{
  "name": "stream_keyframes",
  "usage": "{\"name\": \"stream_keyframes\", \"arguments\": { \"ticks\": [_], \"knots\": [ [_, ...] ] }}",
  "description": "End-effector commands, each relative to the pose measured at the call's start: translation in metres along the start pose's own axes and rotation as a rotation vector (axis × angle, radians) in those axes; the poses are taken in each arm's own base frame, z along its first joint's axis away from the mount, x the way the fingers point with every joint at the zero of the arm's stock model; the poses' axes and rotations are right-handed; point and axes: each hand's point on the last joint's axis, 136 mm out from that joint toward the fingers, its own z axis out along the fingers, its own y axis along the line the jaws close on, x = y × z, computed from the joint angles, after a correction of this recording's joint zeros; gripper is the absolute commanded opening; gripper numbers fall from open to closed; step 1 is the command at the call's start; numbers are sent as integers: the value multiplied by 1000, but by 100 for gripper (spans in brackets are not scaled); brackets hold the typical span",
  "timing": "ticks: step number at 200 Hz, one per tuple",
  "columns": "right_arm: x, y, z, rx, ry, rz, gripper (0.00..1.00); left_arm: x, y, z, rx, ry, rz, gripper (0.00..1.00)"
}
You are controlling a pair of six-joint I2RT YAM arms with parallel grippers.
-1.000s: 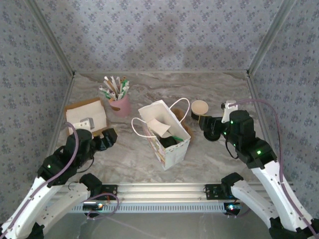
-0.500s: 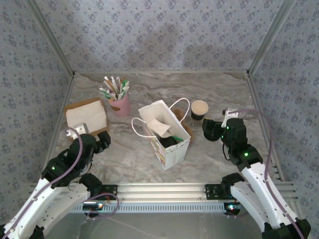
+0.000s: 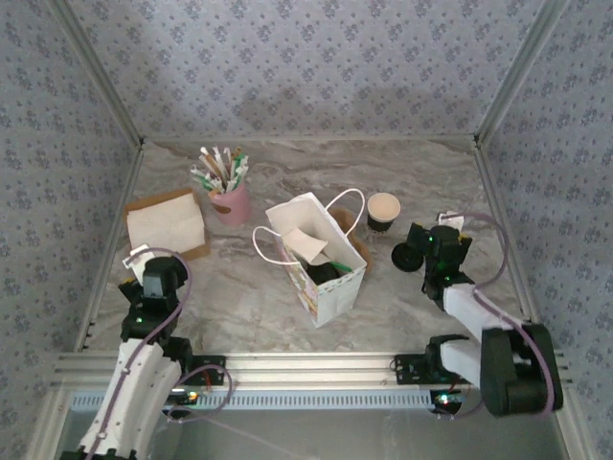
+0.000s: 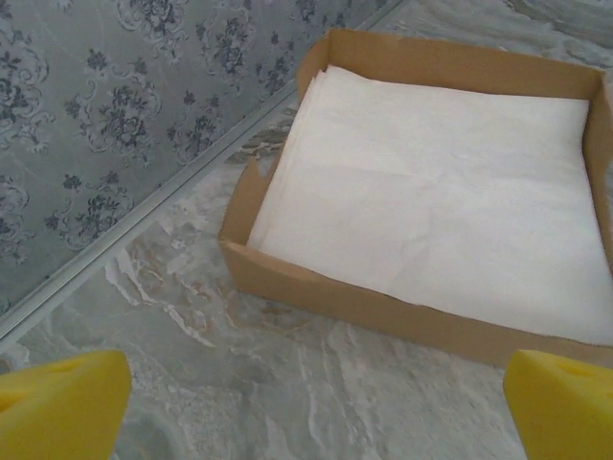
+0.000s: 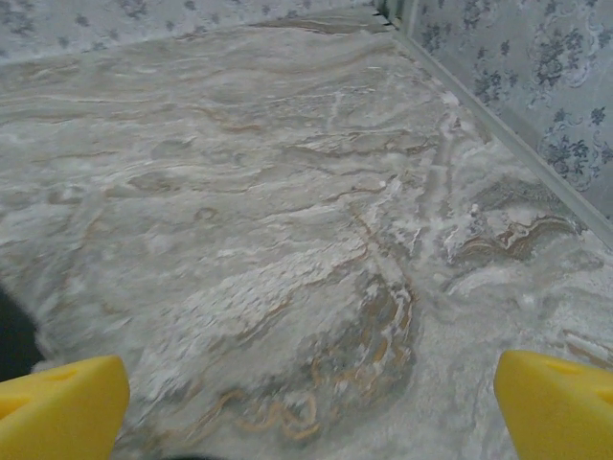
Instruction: Pack the takeout coffee
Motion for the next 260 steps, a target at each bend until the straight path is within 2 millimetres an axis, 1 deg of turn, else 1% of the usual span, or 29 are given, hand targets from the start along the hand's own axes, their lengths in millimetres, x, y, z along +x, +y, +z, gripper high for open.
{"name": "stream_keyframes", "arguments": {
  "ticks": [1,11,16,21,38,65,75,80,88,98,114,136,144,161,188,210,260],
  "knots": [
    [-17,-6,19,50,-91,-20,100,-32,-39,3,233,-183,43,100],
    [-15,-2,22,40,-50,-30,100,-31,-42,7,250,-225,52,100],
    [-25,-2,22,41,-103,-53,100,-32,-43,9,257,-238,58,100],
    [-26,-3,21,39,-129,-64,100,-32,-45,10,265,-244,69,100],
    [-22,-5,23,24,-173,-74,100,-31,-42,18,242,-236,68,100],
    [-17,6,33,3,-138,-122,100,-30,-44,34,225,-187,76,100],
    [-11,15,42,-63,-112,-133,100,-29,-46,40,223,-164,83,100],
    [-4,25,45,-126,-96,-153,100,-30,-48,42,225,-159,86,100],
    [-2,37,47,-176,-128,-188,100,-29,-52,45,234,-149,90,100],
    [0,32,44,-151,-98,-183,100,-28,-56,48,247,-146,93,100],
    [0,40,47,-203,-93,-193,100,-29,-57,52,245,-139,97,100],
    [3,38,53,-255,-34,-155,100,-29,-57,54,241,-149,84,99],
    [2,37,53,-261,-38,-149,100,-29,-58,55,243,-157,74,100],
    [2,38,53,-258,-37,-152,100,-30,-64,63,253,-162,75,99],
    [2,37,53,-257,-38,-152,100,-32,-80,75,288,-128,115,99],
    [2,38,53,-257,-37,-153,100,-34,-86,77,299,-133,128,100],
    [2,38,53,-254,-38,-155,100,-33,-85,75,306,-142,126,100]
  ]
}}
